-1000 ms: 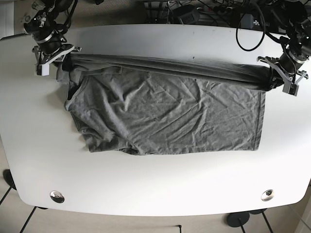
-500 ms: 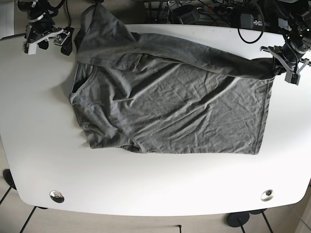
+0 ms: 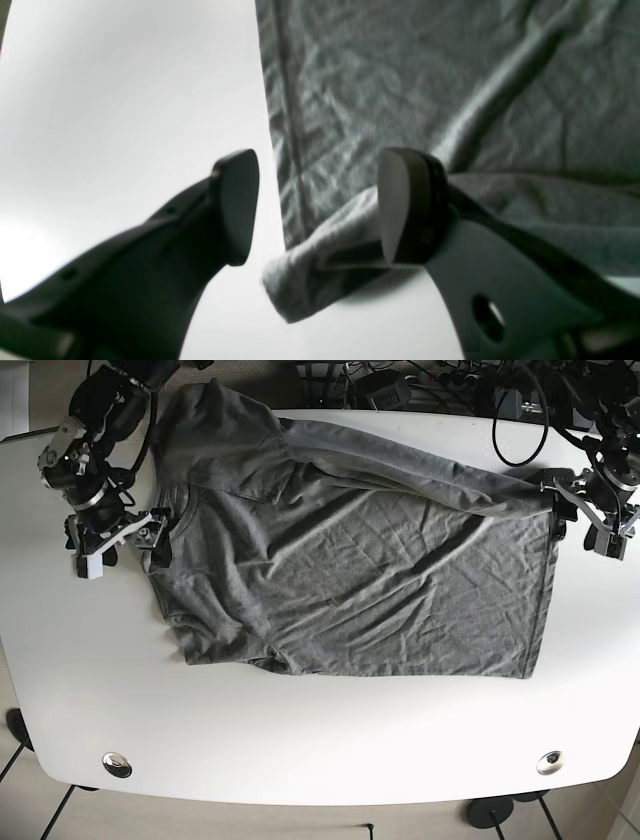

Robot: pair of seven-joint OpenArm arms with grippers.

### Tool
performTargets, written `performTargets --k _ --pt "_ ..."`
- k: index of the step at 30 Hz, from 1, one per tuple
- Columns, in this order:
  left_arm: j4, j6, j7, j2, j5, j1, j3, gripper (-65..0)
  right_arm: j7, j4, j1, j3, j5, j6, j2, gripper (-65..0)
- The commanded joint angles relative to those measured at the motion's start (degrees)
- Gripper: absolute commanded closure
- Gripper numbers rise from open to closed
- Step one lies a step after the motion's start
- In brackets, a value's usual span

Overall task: Fold the T-shirt properly
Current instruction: 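Move both grippers to the shirt's hem corners and grasp them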

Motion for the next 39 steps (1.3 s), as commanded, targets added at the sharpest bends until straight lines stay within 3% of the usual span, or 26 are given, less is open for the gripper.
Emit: performTargets --k 1,5,11,14,21,24,27,30,31,34,37,39 --pt "1.10 0.27 -0.61 -1.00 -0.45 -2.74 -0.39 -33.9 1.43 -4.90 5.59 -0.98 -2.95 0.26 0.88 -61.2" --pt "0.84 0.27 -0.53 -1.00 -0.19 -6.78 -0.39 -33.9 2.75 -17.65 13.50 -1.51 -6.38 0.26 4.39 -61.2" --pt "0.66 0.27 -0.53 -0.65 7.29 -8.98 0.14 -33.9 10.93 -38.49 19.30 -3.80 -6.11 0.26 10.20 -61.2" --pt "0.66 0.27 -0.61 -0.83 7.29 -9.06 0.14 -33.9 11.19 -39.37 18.95 -4.76 -6.11 0.35 9.84 -61.2" --pt "-1.45 0.27 -0.61 -0.92 7.46 -12.05 0.14 -34.4 11.19 -32.33 13.15 -8.63 -6.11 0.26 4.04 -60.9" --pt "-6.63 0.27 -0.61 -0.92 7.81 -15.75 0.05 -34.4 11.19 -32.60 13.06 -8.81 -6.38 0.26 3.95 -47.6" --pt "-11.12 0.27 -0.61 -0.65 13.53 -19.97 0.14 -34.9 11.19 -32.60 13.32 -8.81 -6.20 0.26 4.31 -31.4" --pt "-17.71 0.27 -0.79 -0.74 17.48 -25.68 3.04 -42.1 11.19 -32.51 13.68 -8.89 -6.20 0.18 4.31 -8.7" --pt "-19.47 2.34 -0.79 -0.83 18.10 -27.00 4.09 -43.3 11.19 -32.51 13.94 -8.89 -6.29 0.18 4.31 -1.9" --pt "-24.92 9.46 -2.11 -0.92 18.63 -30.43 6.82 -46.9 11.19 -32.24 13.85 -8.89 -6.20 0.26 4.39 -2.5" --pt "-33.62 15.79 -9.49 -1.00 18.63 -32.80 11.48 -52.6 11.19 -32.07 13.76 -8.89 -6.11 0.26 4.22 -1.9" --pt "-39.86 17.46 -13.80 -1.18 18.71 -34.74 14.55 -54.3 11.19 -32.07 13.76 -8.89 -6.11 0.26 4.39 -1.9"
